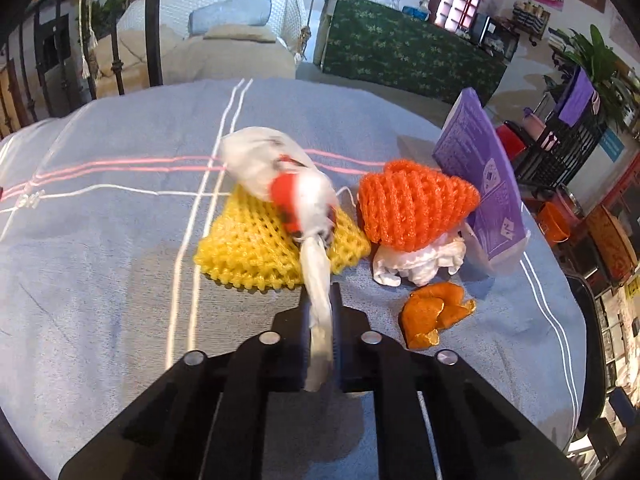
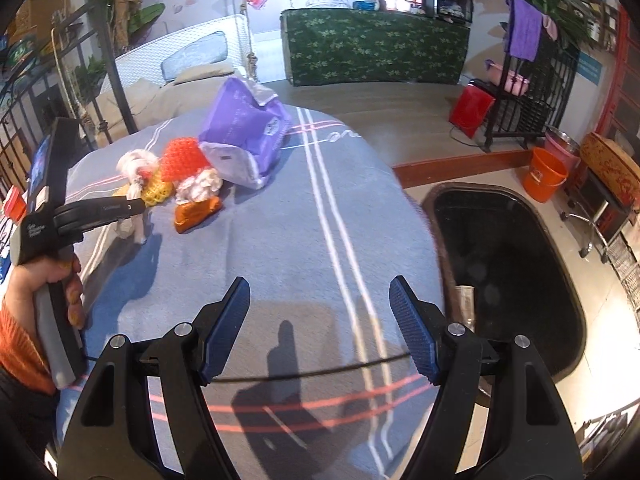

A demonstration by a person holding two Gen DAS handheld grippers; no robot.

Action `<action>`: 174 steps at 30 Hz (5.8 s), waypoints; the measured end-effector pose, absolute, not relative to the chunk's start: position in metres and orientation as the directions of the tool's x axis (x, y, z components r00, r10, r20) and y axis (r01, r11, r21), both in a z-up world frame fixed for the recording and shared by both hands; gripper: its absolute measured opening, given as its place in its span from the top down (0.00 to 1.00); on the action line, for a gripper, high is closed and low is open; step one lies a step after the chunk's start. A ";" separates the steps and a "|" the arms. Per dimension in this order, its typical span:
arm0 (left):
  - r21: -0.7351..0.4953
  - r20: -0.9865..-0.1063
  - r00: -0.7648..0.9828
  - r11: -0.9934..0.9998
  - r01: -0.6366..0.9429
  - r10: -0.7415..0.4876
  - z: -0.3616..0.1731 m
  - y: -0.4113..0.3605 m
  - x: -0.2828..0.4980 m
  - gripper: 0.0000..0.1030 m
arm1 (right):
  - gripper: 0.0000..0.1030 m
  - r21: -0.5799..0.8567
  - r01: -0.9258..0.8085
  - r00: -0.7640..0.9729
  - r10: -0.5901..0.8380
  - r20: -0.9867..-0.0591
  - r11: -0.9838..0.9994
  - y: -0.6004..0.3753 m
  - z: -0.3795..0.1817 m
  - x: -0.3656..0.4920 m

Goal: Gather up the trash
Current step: 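Grasp the white-and-red plastic bag with the left gripper while the right grasps the orange peel, then carry the orange peel into the bin and open the right gripper, then lower the white-and-red plastic bag into the bin and open the left gripper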

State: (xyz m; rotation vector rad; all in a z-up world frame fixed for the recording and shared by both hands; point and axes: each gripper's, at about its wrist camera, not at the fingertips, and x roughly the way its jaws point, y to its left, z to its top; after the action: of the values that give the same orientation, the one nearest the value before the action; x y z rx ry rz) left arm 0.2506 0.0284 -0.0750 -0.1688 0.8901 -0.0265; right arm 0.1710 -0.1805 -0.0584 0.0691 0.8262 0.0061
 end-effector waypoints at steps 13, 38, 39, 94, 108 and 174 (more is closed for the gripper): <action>-0.200 -0.657 0.748 0.978 -0.050 -0.096 -0.036 0.056 0.190 0.95 | 0.30 0.151 -0.116 0.628 0.190 -0.755 0.982 -0.115 -0.061 0.233; -0.301 -0.641 0.753 0.951 -0.071 -0.146 -0.047 0.081 0.164 0.95 | 0.45 0.058 -0.133 0.465 0.114 -0.878 0.989 -0.043 -0.115 0.328; -0.301 -0.641 0.753 0.951 -0.070 -0.147 -0.047 0.081 0.164 0.95 | 0.48 0.057 -0.128 0.467 0.111 -0.877 0.990 -0.044 -0.116 0.329; -0.188 -0.625 0.640 0.882 0.433 -0.447 -0.039 -0.115 0.147 0.95 | 0.56 0.131 0.255 0.656 -0.072 -0.752 0.958 -0.285 -0.076 0.164; -0.150 -0.622 0.574 0.800 0.581 -0.533 -0.042 -0.193 0.147 0.95 | 0.56 0.097 0.447 0.591 -0.212 -0.779 0.889 -0.381 -0.109 0.167; -0.130 -0.741 0.419 0.724 0.678 -0.525 -0.076 -0.292 0.181 0.33 | 0.32 0.121 0.594 0.545 -0.287 -0.787 0.795 -0.411 -0.109 0.117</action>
State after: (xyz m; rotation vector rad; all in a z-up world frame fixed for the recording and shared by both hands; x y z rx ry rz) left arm 0.1810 -0.2917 -0.0763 0.2009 0.8506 -0.7606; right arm 0.1167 -0.4113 -0.1088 0.4012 0.8435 -0.5395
